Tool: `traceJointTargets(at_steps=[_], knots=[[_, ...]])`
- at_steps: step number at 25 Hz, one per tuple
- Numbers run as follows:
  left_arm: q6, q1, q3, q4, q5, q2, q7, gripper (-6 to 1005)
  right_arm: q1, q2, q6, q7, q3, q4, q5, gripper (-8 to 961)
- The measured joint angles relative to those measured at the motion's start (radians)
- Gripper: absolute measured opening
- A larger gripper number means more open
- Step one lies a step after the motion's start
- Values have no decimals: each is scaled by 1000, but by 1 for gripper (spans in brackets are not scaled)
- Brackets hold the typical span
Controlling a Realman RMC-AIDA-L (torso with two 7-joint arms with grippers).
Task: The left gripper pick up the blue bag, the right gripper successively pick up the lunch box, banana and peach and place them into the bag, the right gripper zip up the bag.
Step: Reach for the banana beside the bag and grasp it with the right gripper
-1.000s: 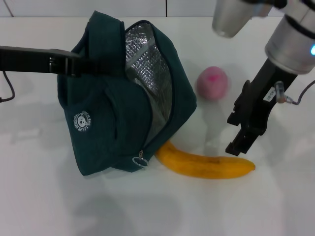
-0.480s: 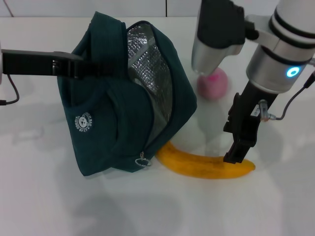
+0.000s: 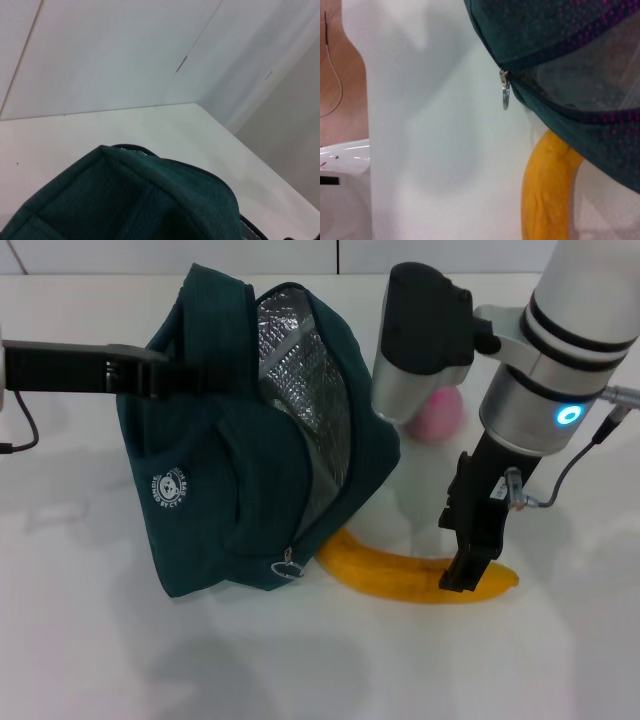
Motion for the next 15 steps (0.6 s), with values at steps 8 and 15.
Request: traceJointTargets(at_steps=[8,15], knots=[[-3,-1,0,0,-8,0,0,37,8,0,75,-2,-80,52,31,719],[-4,0,0,0,-11,0,0,37,14,0,111,-2,-122,78,63,719]])
